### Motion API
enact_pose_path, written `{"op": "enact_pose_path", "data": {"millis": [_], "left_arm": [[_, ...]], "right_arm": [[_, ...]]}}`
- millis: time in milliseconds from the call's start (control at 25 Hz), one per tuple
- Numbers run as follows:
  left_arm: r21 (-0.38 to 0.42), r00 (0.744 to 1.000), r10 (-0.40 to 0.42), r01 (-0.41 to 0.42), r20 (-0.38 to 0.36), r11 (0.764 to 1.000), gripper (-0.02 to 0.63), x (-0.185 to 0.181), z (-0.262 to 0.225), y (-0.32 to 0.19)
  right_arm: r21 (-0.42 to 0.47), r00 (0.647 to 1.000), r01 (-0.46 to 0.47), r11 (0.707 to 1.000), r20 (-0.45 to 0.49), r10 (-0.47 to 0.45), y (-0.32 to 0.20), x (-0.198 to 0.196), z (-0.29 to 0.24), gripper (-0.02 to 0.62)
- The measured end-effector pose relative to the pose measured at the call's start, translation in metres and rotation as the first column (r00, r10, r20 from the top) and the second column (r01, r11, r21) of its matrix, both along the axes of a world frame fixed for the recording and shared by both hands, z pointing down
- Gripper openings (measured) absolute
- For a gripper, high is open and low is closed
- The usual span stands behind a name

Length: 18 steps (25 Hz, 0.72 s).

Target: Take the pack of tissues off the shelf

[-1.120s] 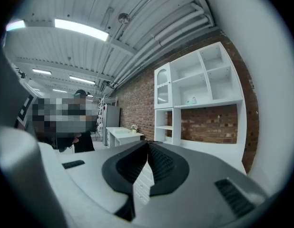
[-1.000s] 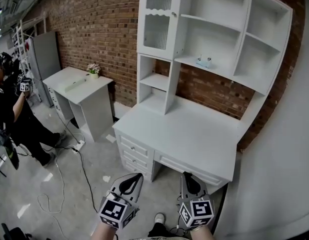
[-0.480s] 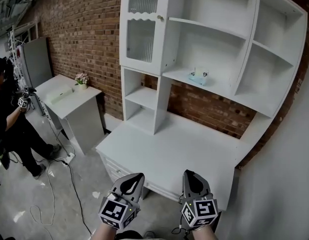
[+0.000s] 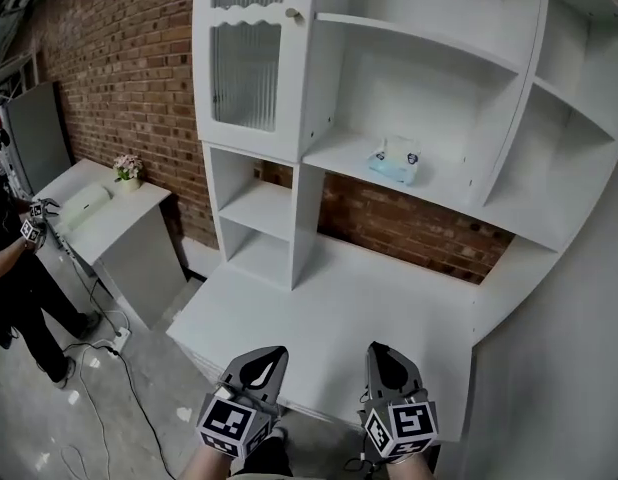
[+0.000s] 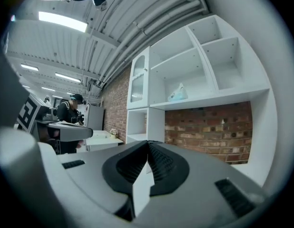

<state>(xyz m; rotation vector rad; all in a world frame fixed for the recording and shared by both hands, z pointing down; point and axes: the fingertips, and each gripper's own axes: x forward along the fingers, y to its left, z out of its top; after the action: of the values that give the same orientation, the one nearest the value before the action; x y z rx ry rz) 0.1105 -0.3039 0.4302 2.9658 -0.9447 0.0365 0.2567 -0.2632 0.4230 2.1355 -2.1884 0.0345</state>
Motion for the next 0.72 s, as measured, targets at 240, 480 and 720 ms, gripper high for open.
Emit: {"op": "enact_pose_path", "data": {"millis": [240, 480, 720], "left_arm": [[0.03, 0.994, 0.105, -0.105, 0.006, 0.994, 0.014, 0.032, -0.014, -0.083], [0.082, 0.981, 0.195, -0.195, 0.002, 0.977, 0.014, 0.057, -0.034, -0.149], [0.128, 0.966, 0.26, -0.258, 0.003, 0.958, 0.014, 0.077, -0.046, -0.192]], "right_arm": [[0.014, 0.993, -0.114, 0.993, -0.04, 0.114, -0.064, 0.032, -0.012, 0.008], [0.069, 0.965, -0.243, 0.968, -0.084, 0.248, -0.116, 0.065, -0.045, 0.008], [0.157, 0.924, -0.337, 0.928, -0.132, 0.358, -0.153, 0.101, -0.087, 0.008]]}}
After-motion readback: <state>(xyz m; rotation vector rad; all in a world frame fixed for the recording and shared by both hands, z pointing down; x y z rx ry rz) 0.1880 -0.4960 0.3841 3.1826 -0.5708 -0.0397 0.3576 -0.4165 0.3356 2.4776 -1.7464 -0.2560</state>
